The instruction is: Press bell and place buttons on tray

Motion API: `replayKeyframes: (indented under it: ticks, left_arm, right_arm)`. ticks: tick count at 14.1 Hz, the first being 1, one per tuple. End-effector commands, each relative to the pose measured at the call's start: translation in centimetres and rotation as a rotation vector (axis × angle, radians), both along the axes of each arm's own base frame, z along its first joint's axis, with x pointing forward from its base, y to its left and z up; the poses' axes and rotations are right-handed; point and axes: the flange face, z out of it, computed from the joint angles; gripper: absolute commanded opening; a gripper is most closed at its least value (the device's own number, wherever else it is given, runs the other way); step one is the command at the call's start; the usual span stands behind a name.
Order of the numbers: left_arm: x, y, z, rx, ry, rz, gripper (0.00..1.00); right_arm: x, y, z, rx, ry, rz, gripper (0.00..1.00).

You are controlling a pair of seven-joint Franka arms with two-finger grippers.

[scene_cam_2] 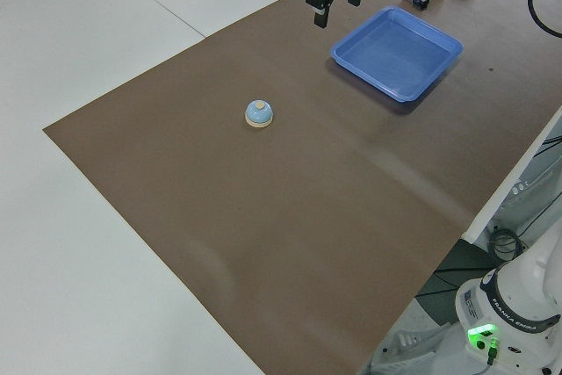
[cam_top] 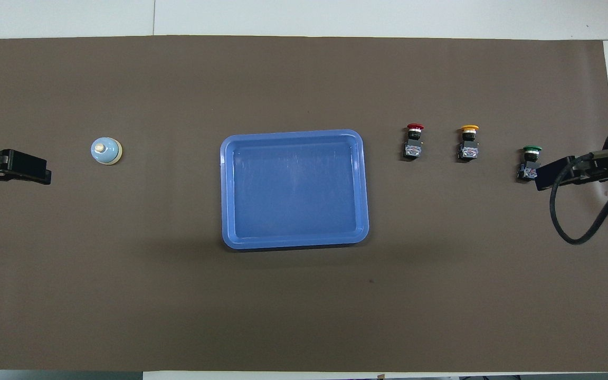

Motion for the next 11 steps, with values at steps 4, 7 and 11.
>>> replayKeyframes:
  ticks: [4,7,11]
  left_arm:
    - [0.0,0.1,0.3,-0.016,0.009,0.038,1.0]
    - [-0.2,0.3,0.0,-0.014,0.022,0.038,1.0]
    - [-0.2,0.2,0.0,-0.013,0.018,0.035,1.0]
  right_arm:
    - [-0.2,0.6,-0.2,0.014,-0.016,0.022,1.0]
    - [0.1,0.7,-2.5,0.013,-0.033,0.013,1.0]
    - [2.5,2.2,-6.5,0.012,-0.024,-0.033,1.0]
